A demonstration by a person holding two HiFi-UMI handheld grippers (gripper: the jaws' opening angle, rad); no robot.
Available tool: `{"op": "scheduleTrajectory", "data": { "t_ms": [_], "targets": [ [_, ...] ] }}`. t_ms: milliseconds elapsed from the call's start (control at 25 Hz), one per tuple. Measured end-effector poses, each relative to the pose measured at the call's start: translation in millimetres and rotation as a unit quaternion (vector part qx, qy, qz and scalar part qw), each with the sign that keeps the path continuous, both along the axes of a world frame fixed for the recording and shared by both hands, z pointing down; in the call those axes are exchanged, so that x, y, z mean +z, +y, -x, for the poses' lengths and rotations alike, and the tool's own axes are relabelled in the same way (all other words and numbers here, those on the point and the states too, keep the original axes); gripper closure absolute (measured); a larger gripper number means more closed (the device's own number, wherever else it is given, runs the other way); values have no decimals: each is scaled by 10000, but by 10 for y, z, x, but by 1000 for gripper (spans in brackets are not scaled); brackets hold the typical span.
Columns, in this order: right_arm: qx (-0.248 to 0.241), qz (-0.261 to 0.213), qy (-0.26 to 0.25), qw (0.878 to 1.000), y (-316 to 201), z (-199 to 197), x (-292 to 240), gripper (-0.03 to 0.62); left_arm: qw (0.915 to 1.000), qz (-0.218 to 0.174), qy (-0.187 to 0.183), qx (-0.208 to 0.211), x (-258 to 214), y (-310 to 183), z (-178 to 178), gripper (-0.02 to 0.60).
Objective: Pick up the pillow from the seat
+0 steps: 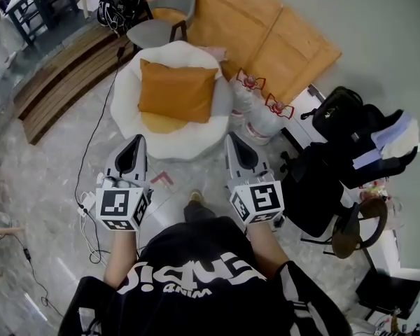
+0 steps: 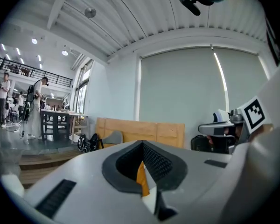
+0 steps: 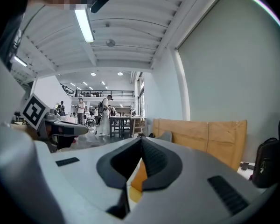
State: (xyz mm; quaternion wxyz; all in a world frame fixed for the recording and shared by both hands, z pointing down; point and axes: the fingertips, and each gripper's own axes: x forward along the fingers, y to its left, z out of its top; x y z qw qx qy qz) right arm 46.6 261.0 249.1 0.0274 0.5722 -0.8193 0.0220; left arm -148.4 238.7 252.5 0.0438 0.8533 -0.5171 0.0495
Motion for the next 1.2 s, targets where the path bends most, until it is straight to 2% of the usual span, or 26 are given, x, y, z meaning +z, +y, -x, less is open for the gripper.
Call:
{"op": "scheduleTrajectory", "data": {
  "t_ms": [560, 920, 1200],
  "targets": [
    [-345, 126, -48, 9993, -691, -453, 105, 572, 9998, 36, -70, -175, -1, -649, -566, 572],
    [-523, 130, -163, 9984, -963, -488, 194, 572, 9990, -37, -200, -398, -31, -834, -556, 572],
    [-395, 83, -150, 9991, -1193, -528, 195, 572, 9993, -39, -180, -335, 11, -1108, -554, 572]
  ]
}}
